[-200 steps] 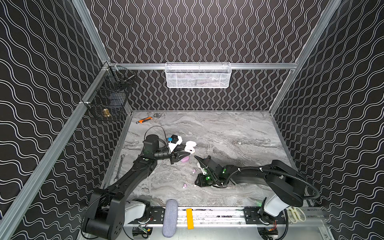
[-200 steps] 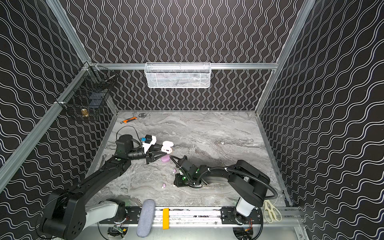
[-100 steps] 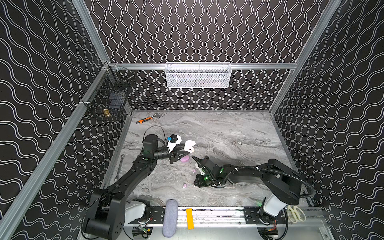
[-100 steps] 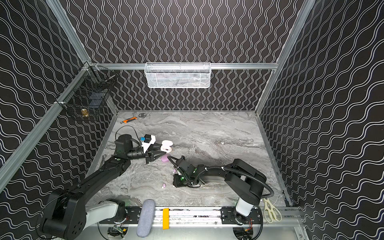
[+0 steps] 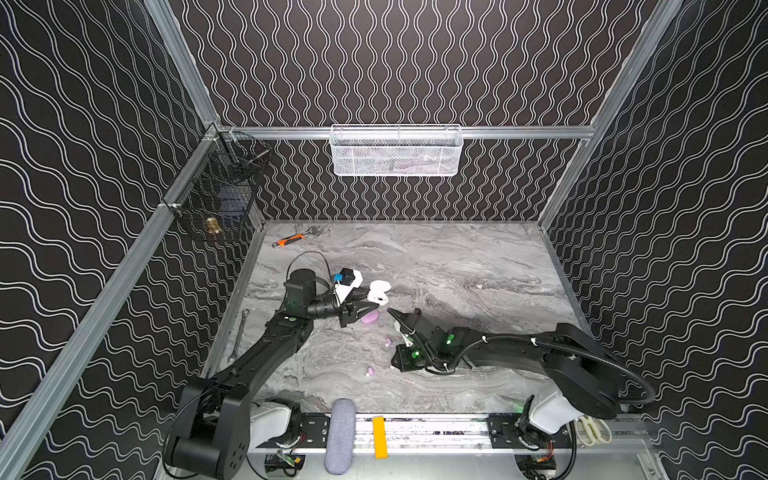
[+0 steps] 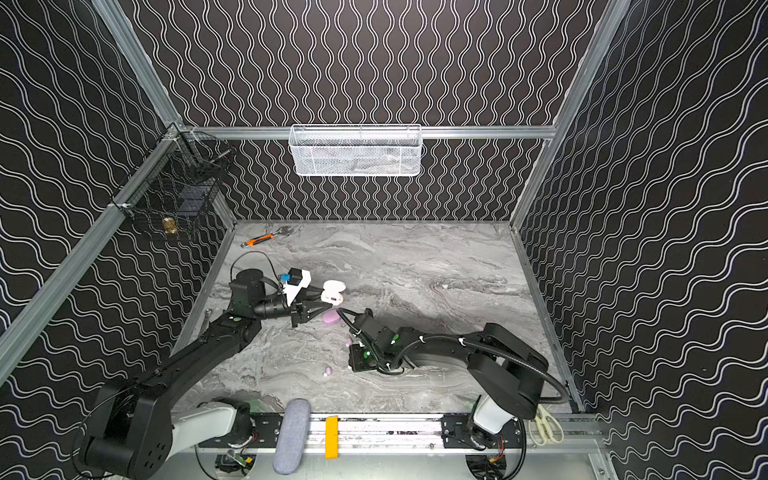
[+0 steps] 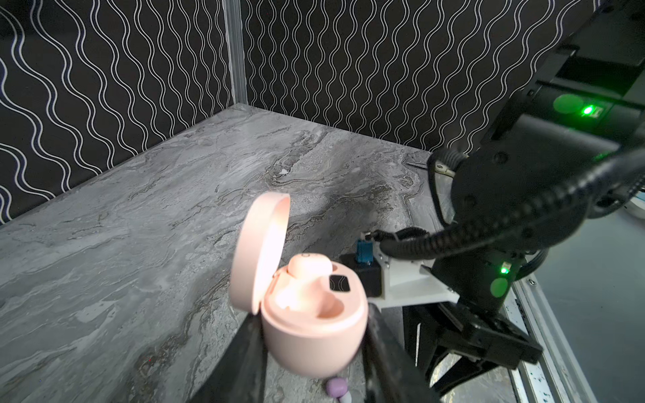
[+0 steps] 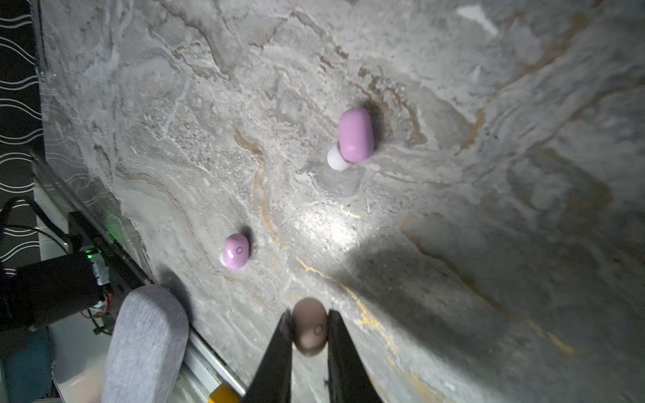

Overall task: Insert wireless bluetooth earbuds into charging case
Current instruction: Pick up the wireless bluetooth earbud from the bottom-center of the table, then insert the wireless bluetooth earbud into the charging case.

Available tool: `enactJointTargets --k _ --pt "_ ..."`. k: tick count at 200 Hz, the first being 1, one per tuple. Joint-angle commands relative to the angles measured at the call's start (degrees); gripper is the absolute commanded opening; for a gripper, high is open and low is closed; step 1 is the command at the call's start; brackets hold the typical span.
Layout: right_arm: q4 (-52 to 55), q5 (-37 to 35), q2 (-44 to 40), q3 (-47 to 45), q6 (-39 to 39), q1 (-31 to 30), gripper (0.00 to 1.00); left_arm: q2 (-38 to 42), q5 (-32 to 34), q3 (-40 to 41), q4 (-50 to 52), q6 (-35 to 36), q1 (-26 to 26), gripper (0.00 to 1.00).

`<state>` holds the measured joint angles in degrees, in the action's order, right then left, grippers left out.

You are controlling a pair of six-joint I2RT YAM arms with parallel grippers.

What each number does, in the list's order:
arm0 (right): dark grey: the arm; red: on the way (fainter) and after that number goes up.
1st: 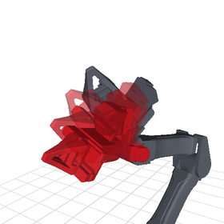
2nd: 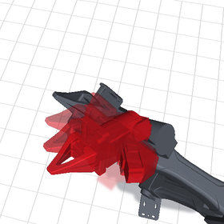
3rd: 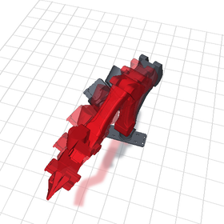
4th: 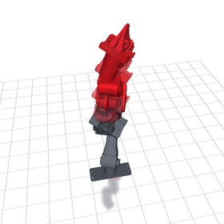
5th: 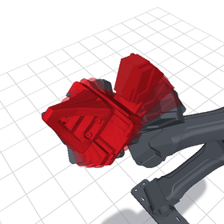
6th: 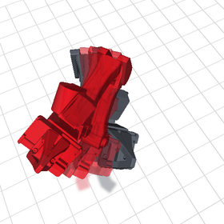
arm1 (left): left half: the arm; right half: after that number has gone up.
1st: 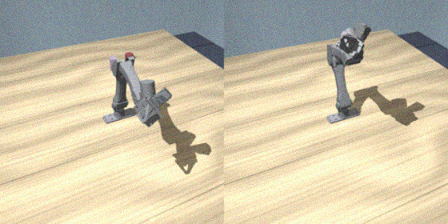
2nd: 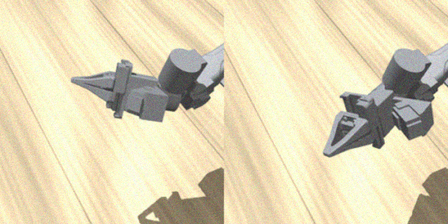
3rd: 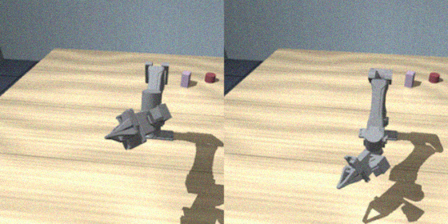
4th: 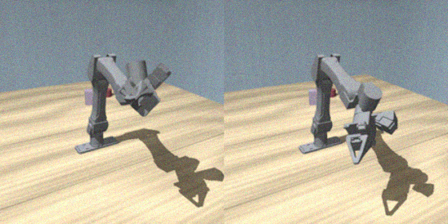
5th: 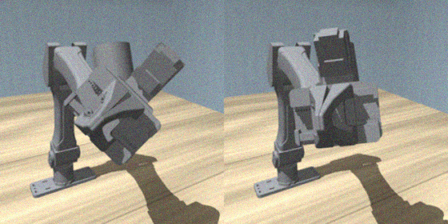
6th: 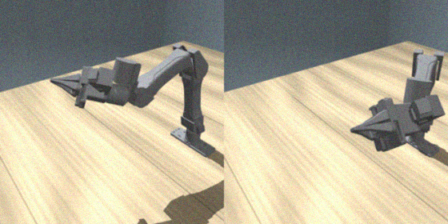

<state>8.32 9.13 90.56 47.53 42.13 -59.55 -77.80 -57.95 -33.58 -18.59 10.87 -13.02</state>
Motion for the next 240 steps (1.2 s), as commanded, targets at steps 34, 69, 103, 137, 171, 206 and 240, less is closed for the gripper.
enactJointTargets --k 34,69,103,137,171,206,240 --pt "11.4 -6.6 -8.0 4.6 -1.7 2.2 0.20 -0.6 3.4 0.2 -3.1 1.9 -0.8 0.28" --pt "17.3 -10.3 -11.8 8.6 -2.9 4.1 0.19 -0.8 6.4 0.7 -4.5 2.9 -2.8 0.29" --pt "21.2 -11.5 -15.3 12.3 -4.5 7.6 0.19 -1.2 9.9 2.2 -9.2 3.6 -4.4 0.29" --pt "24.7 -12.9 -16.3 16.9 -6.0 8.5 0.19 -1.7 12.3 3.8 -15.0 1.3 -6.3 0.29" --pt "26.1 -12.6 -15.1 20.0 -6.9 8.7 0.19 -2.4 14.9 5.1 -18.4 1.3 -9.1 0.29" --pt "26.5 -12.2 -14.4 21.7 -7.5 8.7 0.19 -4.4 19.2 8.2 -27.5 -0.4 -12.0 0.29" --pt "26.2 -11.1 -13.0 22.6 -7.6 8.7 0.19 -6.6 22.4 10.6 -36.0 -1.8 -14.6 0.30"
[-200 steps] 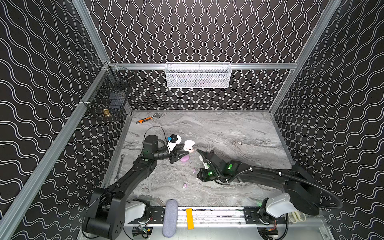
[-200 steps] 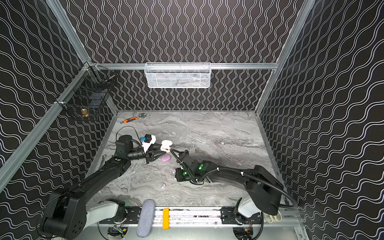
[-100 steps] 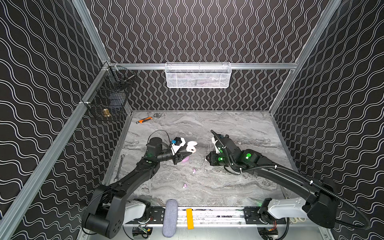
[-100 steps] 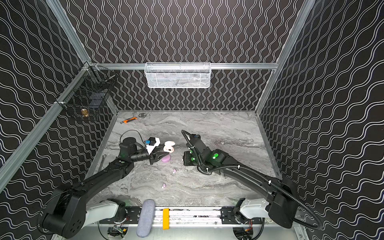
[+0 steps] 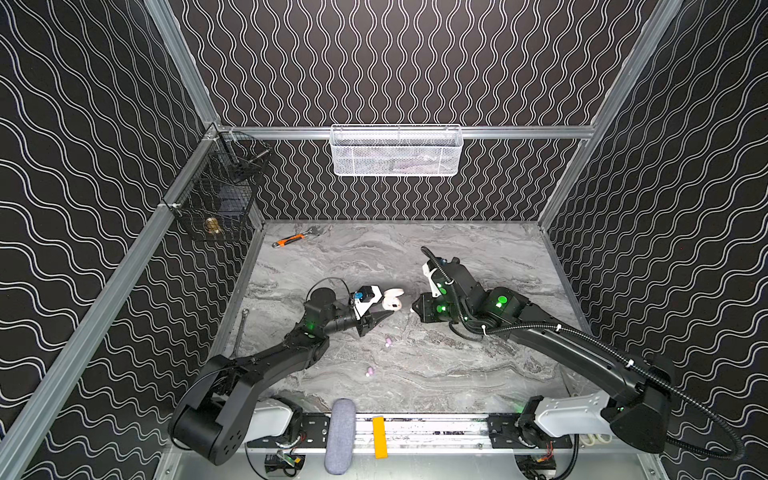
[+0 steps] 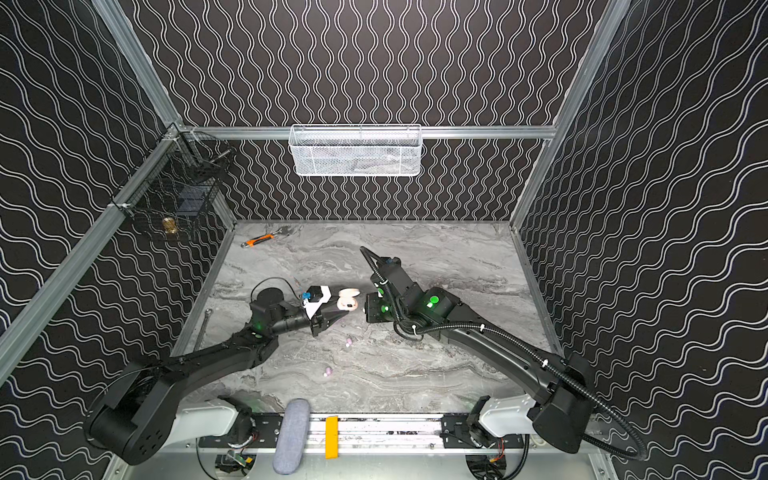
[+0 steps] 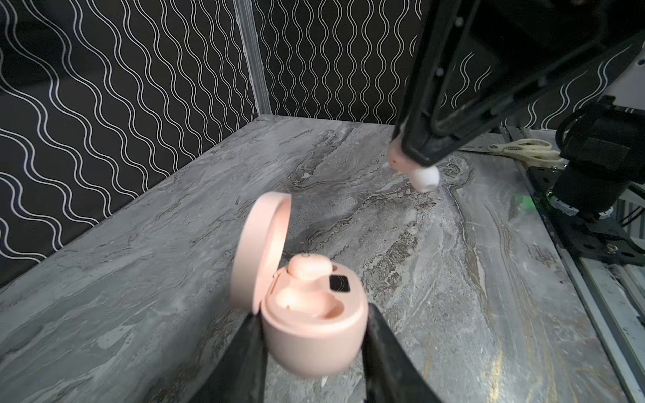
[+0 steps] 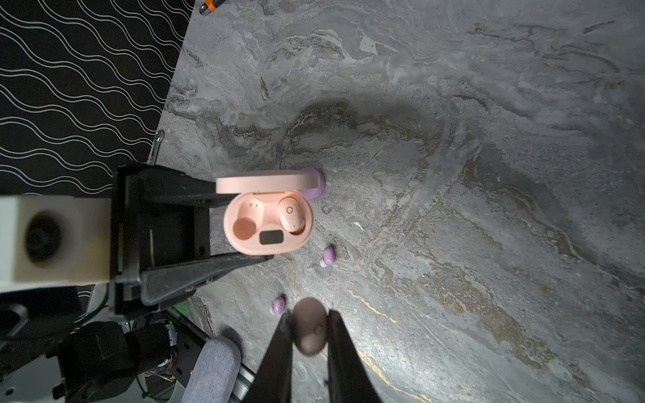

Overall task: Insert wireless bluetooth earbuds into charging case
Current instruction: Insert the wireless bluetooth earbud into the charging case.

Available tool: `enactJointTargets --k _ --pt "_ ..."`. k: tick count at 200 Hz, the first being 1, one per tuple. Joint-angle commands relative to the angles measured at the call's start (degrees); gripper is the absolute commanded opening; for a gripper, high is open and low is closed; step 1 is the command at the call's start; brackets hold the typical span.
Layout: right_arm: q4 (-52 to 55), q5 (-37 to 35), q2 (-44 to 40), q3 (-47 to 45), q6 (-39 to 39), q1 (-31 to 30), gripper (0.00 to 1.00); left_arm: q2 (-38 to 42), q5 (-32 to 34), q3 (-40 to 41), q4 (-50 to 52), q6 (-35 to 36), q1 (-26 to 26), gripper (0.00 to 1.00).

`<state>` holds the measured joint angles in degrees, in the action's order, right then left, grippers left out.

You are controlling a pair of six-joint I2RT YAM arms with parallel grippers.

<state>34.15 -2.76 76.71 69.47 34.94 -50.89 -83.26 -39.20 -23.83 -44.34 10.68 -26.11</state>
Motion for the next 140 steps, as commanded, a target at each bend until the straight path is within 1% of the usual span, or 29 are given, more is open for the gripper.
enactJointTargets --k 1,23,43,73,97,140 --pt "0.4 0.9 0.9 0.7 -0.4 0.0 0.19 -1.2 3.8 0.9 -10.4 -1.5 -1.7 0.30" --pt "-0.7 2.3 2.2 0.5 -0.2 0.0 0.19 -3.5 6.6 2.1 -14.9 -0.9 -3.7 0.31" --pt "-1.2 2.8 3.3 0.5 -0.1 0.0 0.19 -6.5 7.9 3.4 -19.5 -1.1 -5.0 0.31" --pt "-2.1 3.8 3.8 0.4 0.6 -0.2 0.19 -9.3 9.8 5.4 -25.1 -1.3 -5.4 0.33" --pt "-2.5 4.1 5.1 0.2 1.1 -0.7 0.19 -12.2 10.4 7.2 -32.5 -1.1 -5.5 0.34" --pt "-3.0 3.6 6.2 0.7 1.1 -1.0 0.19 -13.1 9.8 7.4 -33.4 -1.1 -5.4 0.34"
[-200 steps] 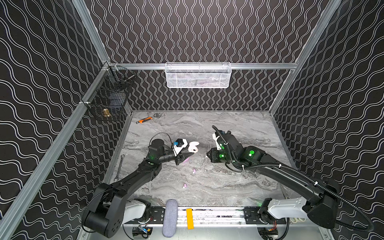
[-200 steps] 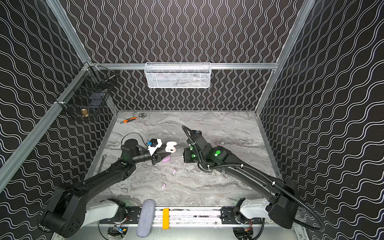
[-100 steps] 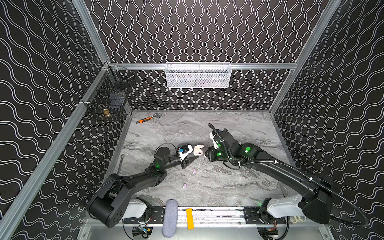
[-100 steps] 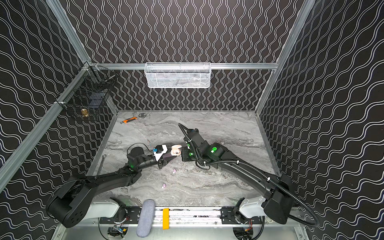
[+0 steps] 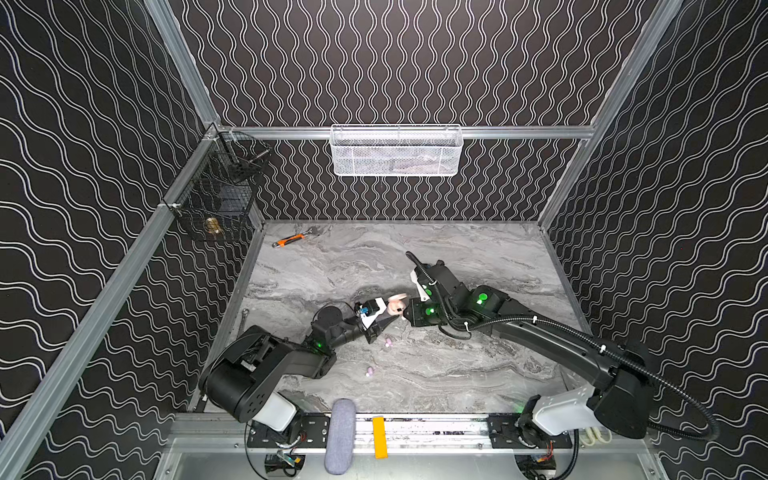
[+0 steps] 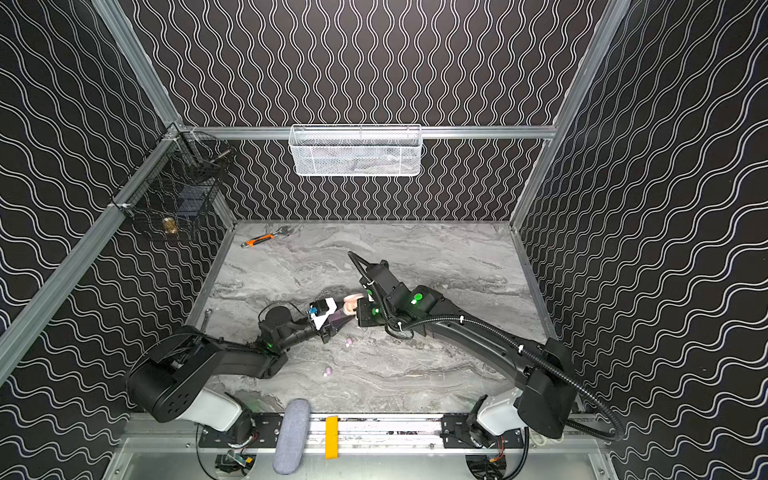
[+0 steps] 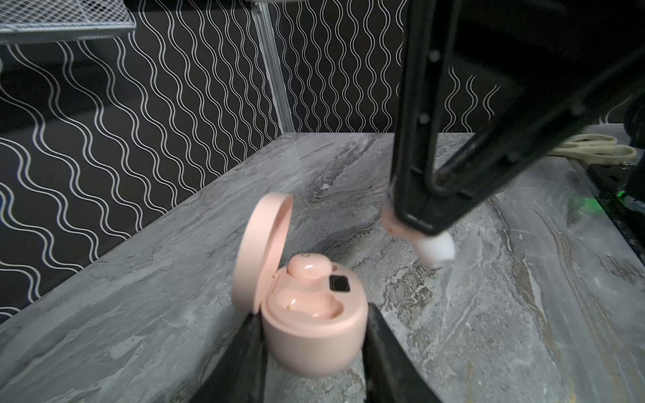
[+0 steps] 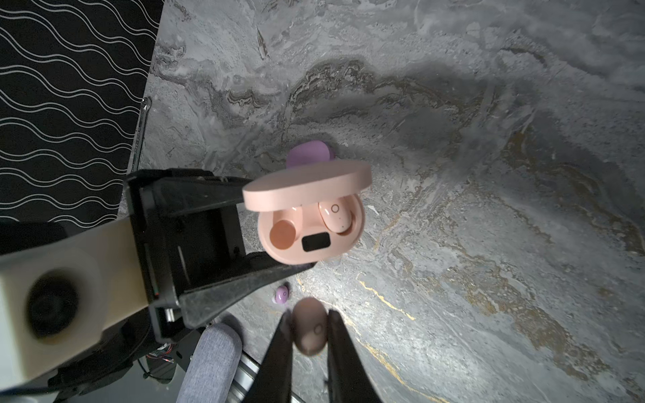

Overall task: Insert wireless bluetooth earbuds into charging case
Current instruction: Insert the wireless bluetooth earbud into the charging case.

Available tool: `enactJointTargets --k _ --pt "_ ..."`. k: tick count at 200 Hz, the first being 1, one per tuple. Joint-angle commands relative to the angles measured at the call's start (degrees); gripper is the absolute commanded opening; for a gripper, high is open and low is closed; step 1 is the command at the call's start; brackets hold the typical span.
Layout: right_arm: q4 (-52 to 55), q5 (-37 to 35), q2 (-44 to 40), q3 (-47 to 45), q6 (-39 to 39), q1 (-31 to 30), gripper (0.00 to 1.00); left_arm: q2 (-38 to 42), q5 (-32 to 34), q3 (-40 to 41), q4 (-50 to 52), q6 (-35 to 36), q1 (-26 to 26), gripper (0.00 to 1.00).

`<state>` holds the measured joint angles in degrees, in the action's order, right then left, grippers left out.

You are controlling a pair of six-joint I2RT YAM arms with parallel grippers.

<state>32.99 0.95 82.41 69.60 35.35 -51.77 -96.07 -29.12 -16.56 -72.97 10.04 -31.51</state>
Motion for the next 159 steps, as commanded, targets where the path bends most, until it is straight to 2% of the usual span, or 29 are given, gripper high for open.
enactJointTargets --k 1,76,159 --pt "-1.8 -0.1 0.5 0.5 0.7 -0.2 0.19 -0.3 -0.3 0.1 -4.8 -0.5 0.0 0.34" --pt "-0.6 -2.8 3.8 4.4 0.0 -1.1 0.19 -0.8 -0.8 0.3 -5.1 0.2 -0.2 0.34" --pt "1.5 -6.0 6.8 7.2 -0.4 -1.1 0.18 -0.9 2.3 0.2 -4.1 2.8 -1.6 0.34"
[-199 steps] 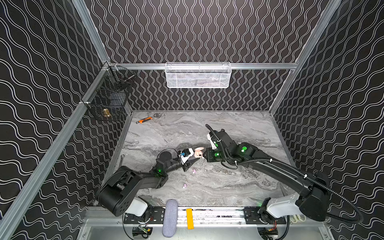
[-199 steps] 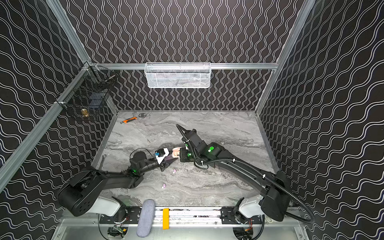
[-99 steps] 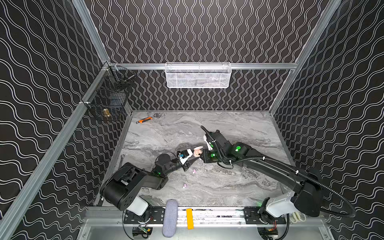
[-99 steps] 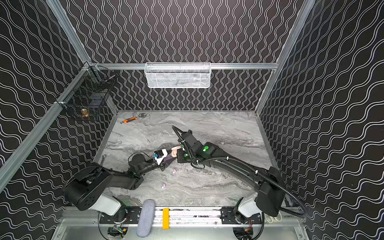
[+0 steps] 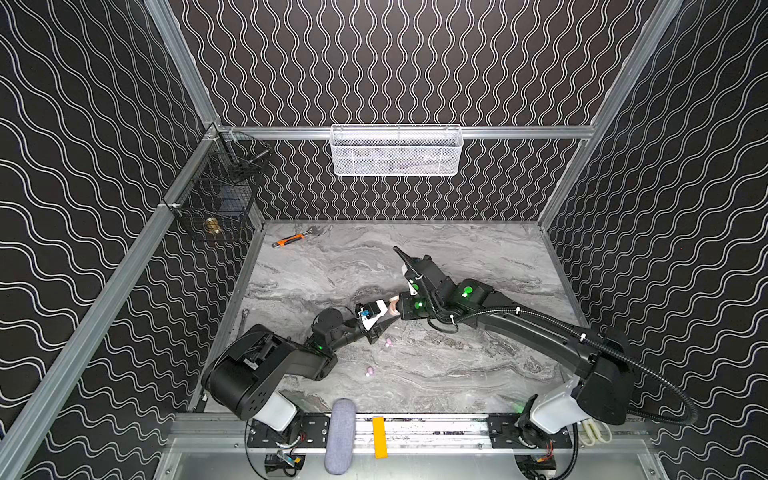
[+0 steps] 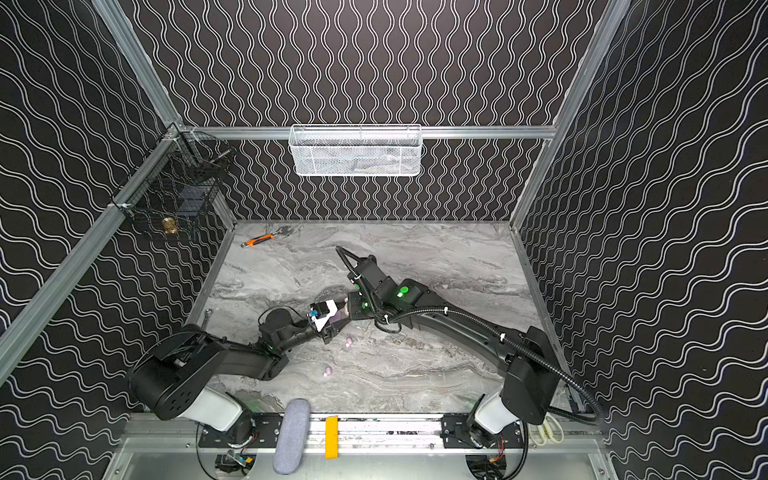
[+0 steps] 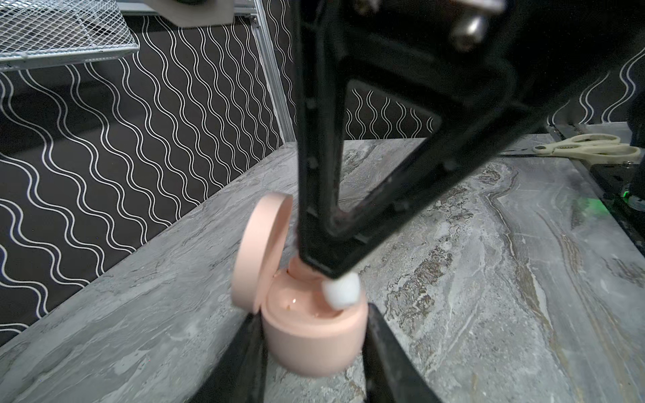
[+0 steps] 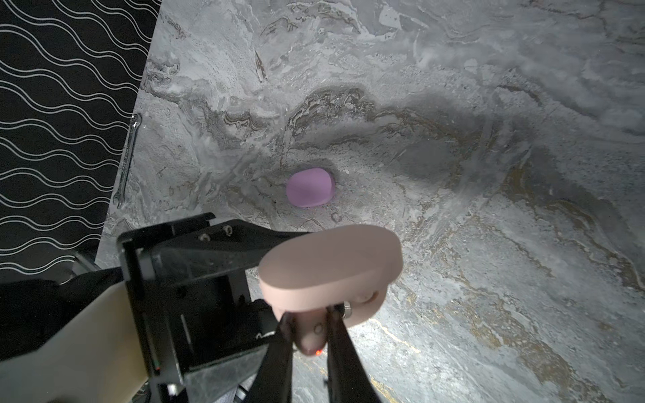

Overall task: Insert wireless bluetooth earbuds into charging case
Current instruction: Insert the wireless bluetooth earbud into the charging case.

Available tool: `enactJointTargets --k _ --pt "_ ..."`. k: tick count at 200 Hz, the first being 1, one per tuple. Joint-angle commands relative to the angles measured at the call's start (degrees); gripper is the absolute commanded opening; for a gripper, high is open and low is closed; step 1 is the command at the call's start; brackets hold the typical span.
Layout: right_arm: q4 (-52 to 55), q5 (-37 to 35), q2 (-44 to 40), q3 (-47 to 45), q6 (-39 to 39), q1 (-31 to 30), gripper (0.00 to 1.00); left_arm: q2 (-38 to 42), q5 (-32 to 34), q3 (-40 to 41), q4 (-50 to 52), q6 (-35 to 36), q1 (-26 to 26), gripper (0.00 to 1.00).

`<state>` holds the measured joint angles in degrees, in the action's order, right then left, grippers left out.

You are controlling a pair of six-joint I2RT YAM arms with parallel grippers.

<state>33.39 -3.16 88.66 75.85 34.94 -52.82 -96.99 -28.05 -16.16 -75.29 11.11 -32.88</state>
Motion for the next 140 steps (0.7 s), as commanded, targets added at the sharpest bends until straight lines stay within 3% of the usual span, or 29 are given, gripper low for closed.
enactJointTargets --k 1,140 --pt "1.2 -1.9 0.5 1.0 0.0 -0.1 0.18 0.0 1.2 -0.2 -1.8 1.7 -0.3 0.34" --pt "3.3 -4.9 3.4 3.4 -0.6 -1.5 0.18 -0.1 2.4 -0.6 -0.6 2.8 -0.9 0.35"
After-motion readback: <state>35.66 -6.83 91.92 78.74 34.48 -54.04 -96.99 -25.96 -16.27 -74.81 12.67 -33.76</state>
